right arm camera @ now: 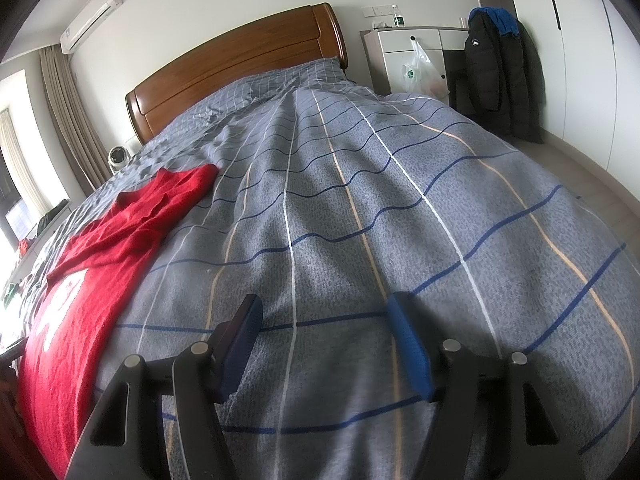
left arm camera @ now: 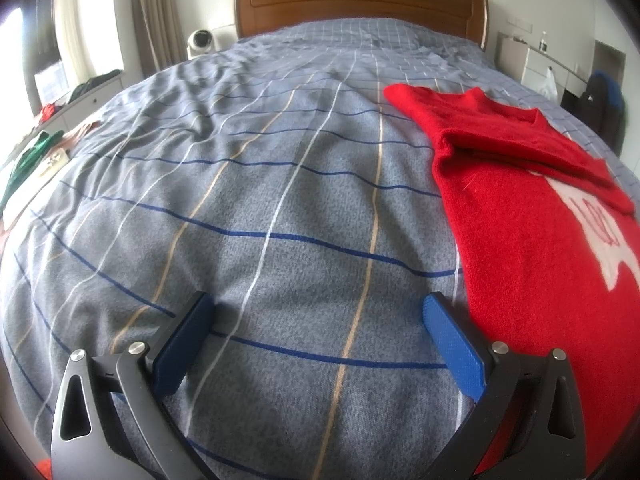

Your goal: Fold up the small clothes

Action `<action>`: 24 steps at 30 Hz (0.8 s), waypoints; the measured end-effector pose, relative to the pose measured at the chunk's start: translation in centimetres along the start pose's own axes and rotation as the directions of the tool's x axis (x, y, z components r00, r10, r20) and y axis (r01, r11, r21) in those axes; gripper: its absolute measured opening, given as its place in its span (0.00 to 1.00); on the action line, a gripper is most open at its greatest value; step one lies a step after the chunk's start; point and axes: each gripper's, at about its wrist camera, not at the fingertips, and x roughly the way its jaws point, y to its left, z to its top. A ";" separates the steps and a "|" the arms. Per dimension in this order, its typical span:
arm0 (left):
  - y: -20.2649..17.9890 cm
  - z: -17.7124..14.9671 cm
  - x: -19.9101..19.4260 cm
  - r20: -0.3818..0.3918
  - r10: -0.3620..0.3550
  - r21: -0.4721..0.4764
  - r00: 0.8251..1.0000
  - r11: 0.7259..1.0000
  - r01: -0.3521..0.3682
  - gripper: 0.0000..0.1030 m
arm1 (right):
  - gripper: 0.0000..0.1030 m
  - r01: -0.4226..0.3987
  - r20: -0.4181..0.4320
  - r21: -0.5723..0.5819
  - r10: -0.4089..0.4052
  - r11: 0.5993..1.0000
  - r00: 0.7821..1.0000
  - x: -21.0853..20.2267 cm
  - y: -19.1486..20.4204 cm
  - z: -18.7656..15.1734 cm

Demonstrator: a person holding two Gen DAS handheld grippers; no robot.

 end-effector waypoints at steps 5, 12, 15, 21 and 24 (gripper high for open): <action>0.1 0.1 0.1 0.002 0.001 0.000 1.000 1.000 -0.001 1.00 | 0.63 0.000 0.000 0.000 0.000 1.000 1.000 0.0 0.0 0.0; 0.2 0.0 0.0 0.014 -0.002 -0.004 1.000 1.000 0.002 1.00 | 0.63 0.000 0.000 0.000 0.000 1.000 1.000 0.0 0.0 0.0; 0.1 0.0 0.1 0.030 -0.001 -0.007 1.000 1.000 0.001 1.00 | 0.63 0.000 0.000 -0.001 0.000 1.000 1.000 0.0 0.0 0.0; 1.0 0.6 -0.3 0.009 -0.060 -0.034 0.998 0.998 0.060 0.99 | 0.67 0.005 -0.011 -0.017 -0.006 1.000 1.000 0.0 0.2 0.1; 2.8 1.2 -2.7 -0.022 -0.130 -0.105 0.991 0.986 0.127 0.99 | 0.68 0.056 -0.095 -0.049 -0.061 0.997 0.994 -0.2 1.2 1.3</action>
